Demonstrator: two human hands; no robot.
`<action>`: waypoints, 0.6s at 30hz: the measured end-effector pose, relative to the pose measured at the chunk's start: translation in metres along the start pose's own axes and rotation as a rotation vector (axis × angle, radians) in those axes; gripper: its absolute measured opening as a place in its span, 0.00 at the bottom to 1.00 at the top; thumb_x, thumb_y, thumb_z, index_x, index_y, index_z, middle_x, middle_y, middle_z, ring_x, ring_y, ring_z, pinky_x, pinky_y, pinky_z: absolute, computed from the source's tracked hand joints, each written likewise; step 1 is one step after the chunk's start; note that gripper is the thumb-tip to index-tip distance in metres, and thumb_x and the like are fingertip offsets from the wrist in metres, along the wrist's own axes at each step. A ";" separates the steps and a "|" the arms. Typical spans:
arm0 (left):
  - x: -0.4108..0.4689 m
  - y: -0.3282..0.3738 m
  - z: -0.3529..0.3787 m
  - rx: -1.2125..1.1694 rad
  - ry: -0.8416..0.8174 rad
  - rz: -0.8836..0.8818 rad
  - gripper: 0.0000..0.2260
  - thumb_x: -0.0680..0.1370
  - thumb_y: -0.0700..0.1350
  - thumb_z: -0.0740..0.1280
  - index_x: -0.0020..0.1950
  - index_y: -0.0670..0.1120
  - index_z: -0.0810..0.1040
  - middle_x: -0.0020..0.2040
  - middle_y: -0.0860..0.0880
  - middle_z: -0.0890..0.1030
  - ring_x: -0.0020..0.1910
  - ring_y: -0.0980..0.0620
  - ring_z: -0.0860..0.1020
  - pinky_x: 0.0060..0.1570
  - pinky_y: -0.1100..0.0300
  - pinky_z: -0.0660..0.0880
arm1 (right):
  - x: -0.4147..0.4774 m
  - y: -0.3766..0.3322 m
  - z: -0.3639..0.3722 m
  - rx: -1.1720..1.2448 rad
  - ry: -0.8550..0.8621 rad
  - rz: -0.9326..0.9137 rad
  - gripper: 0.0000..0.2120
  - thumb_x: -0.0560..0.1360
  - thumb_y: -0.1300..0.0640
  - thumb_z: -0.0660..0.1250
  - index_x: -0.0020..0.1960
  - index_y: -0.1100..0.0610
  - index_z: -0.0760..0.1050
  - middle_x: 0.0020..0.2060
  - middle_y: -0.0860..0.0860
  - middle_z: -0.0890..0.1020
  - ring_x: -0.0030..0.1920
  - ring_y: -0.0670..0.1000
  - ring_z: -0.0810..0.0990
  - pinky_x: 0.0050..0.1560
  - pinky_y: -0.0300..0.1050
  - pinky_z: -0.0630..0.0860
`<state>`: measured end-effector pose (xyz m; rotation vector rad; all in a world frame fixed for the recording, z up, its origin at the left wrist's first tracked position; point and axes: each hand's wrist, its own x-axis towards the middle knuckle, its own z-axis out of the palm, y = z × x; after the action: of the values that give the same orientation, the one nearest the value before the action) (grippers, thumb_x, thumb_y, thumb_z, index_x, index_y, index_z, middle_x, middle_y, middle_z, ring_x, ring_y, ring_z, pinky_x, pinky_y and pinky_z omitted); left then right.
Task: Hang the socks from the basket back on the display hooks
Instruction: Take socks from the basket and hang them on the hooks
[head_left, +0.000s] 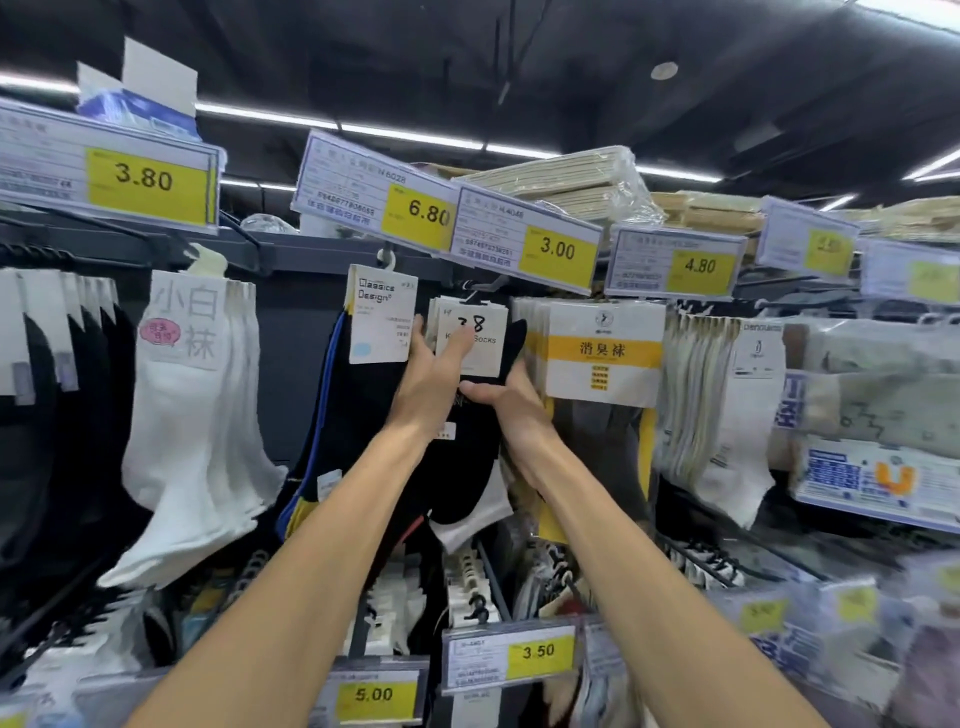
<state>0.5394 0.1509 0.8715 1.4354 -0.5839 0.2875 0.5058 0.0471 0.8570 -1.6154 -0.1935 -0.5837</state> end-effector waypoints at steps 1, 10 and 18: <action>0.000 0.000 -0.001 -0.012 -0.017 0.000 0.33 0.81 0.58 0.64 0.81 0.50 0.53 0.73 0.56 0.68 0.68 0.62 0.68 0.64 0.60 0.61 | 0.001 -0.001 0.000 0.004 -0.006 -0.015 0.33 0.74 0.67 0.68 0.75 0.51 0.62 0.66 0.47 0.77 0.66 0.49 0.75 0.68 0.48 0.70; -0.002 -0.007 -0.004 0.014 0.021 0.021 0.11 0.84 0.51 0.60 0.67 0.54 0.69 0.53 0.60 0.80 0.51 0.66 0.78 0.46 0.70 0.72 | -0.004 0.002 -0.002 0.030 -0.065 0.016 0.26 0.79 0.65 0.64 0.74 0.49 0.66 0.61 0.45 0.80 0.64 0.48 0.77 0.64 0.44 0.73; -0.022 -0.008 -0.005 0.111 0.122 0.131 0.17 0.83 0.44 0.62 0.72 0.48 0.67 0.62 0.51 0.80 0.57 0.58 0.79 0.55 0.60 0.73 | -0.047 -0.012 -0.007 -0.075 -0.021 -0.109 0.19 0.81 0.59 0.64 0.67 0.42 0.67 0.58 0.36 0.78 0.64 0.41 0.75 0.55 0.30 0.70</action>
<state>0.5264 0.1579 0.8531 1.4775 -0.5699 0.5147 0.4587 0.0524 0.8456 -1.6915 -0.2790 -0.6645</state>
